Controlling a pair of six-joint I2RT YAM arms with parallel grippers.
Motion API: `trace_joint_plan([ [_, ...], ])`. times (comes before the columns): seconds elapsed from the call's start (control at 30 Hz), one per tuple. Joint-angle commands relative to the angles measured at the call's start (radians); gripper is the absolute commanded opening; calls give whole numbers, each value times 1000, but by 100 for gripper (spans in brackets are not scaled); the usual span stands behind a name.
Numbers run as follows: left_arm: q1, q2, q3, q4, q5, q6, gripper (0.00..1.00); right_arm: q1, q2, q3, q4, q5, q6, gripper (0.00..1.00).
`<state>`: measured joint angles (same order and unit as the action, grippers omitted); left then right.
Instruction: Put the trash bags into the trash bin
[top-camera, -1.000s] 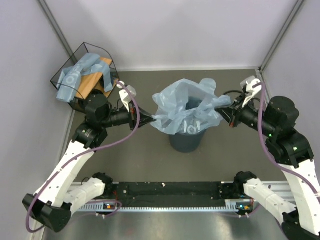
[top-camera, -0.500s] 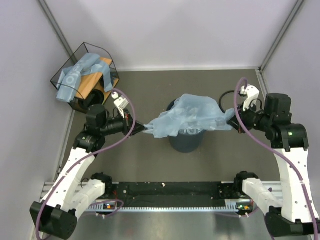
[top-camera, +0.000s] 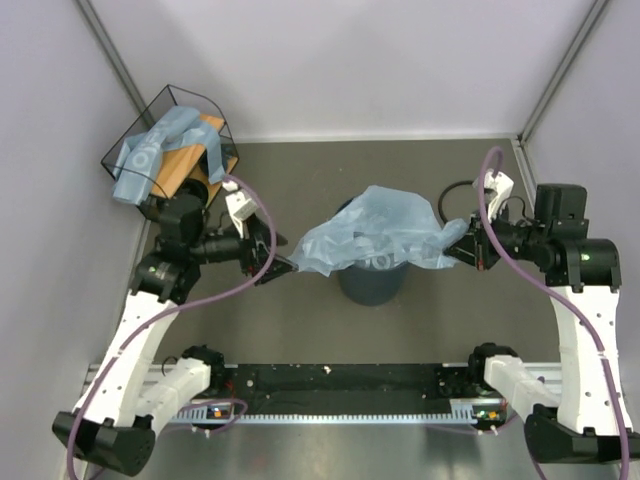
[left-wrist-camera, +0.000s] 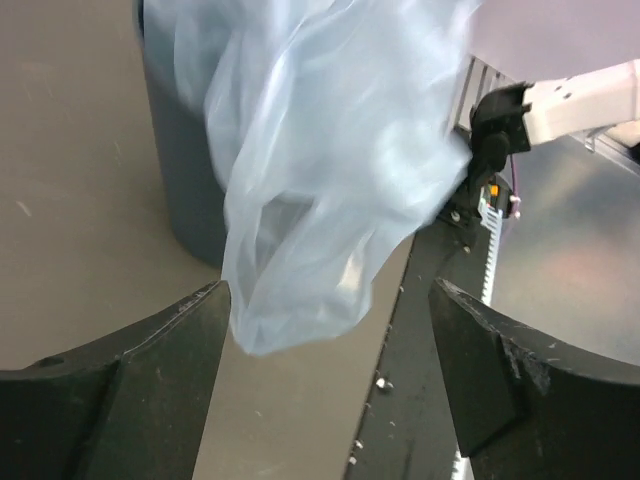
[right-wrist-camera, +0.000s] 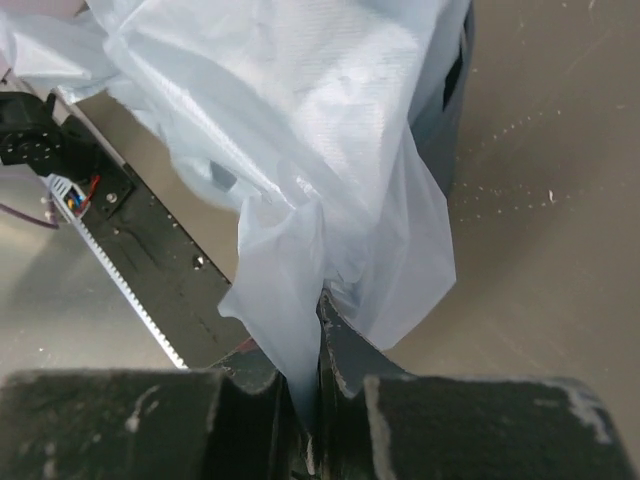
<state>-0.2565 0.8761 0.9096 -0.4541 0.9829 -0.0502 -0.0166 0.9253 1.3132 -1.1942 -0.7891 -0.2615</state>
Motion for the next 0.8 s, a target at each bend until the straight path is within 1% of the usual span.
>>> trace_joint_plan([
  [0.0, -4, -40, 224, -138, 91, 242, 90, -8, -35, 70, -2, -87, -5, 8],
  [0.03, -9, -39, 263, -141, 94, 245, 90, -8, -40, 76, -2, -96, -2, 8],
  [0.07, -16, -34, 278, -140, 91, 259, 93, -8, -43, 81, -2, -99, -4, 8],
  [0.1, -59, -28, 287, -126, 33, 260, 96, -8, -48, 83, -2, -105, -5, 8],
  [0.13, -93, -20, 291, -103, -13, 256, 96, -6, -49, 84, -2, -110, -7, 8],
  [0.17, -163, 4, 296, -81, -53, 272, 97, -6, -49, 86, -1, -116, -7, 7],
  [0.2, -206, 23, 301, -75, -149, 285, 97, -6, -45, 87, 2, -122, -5, 7],
  [0.27, -297, 73, 313, -48, -199, 320, 96, -8, -36, 98, 5, -118, -2, 7],
  [0.3, -317, 93, 316, -17, -237, 320, 96, -6, -29, 106, 5, -111, -1, 8],
  [0.33, -329, 113, 336, -8, -271, 322, 90, -6, -19, 125, 5, -110, 2, 8],
  [0.37, -337, 153, 345, 3, -286, 320, 86, -8, -13, 138, 7, -110, 1, 13],
  [0.43, -340, 190, 373, 41, -343, 323, 74, -6, 1, 170, 13, -98, -1, 23],
  [0.47, -340, 227, 385, 51, -358, 325, 59, -8, 10, 179, 21, -95, 5, 34],
  [0.53, -340, 271, 435, 58, -380, 322, 44, -8, 33, 202, 42, -75, 33, 39],
  [0.57, -339, 309, 451, 66, -406, 313, 23, -8, 56, 204, 77, -65, 47, 39],
  [0.6, -339, 328, 471, 78, -424, 299, 14, -6, 72, 207, 96, -47, 76, 39],
  [0.63, -337, 342, 476, 116, -449, 250, 5, -6, 82, 205, 120, -38, 91, 36],
  [0.67, -328, 363, 474, 142, -476, 231, 0, -8, 107, 204, 174, -24, 111, 30],
  [0.73, -319, 382, 469, 205, -489, 189, 0, -8, 128, 213, 223, 10, 160, 20],
  [0.77, -302, 400, 469, 222, -460, 172, 0, -8, 157, 216, 244, 13, 175, 17],
])
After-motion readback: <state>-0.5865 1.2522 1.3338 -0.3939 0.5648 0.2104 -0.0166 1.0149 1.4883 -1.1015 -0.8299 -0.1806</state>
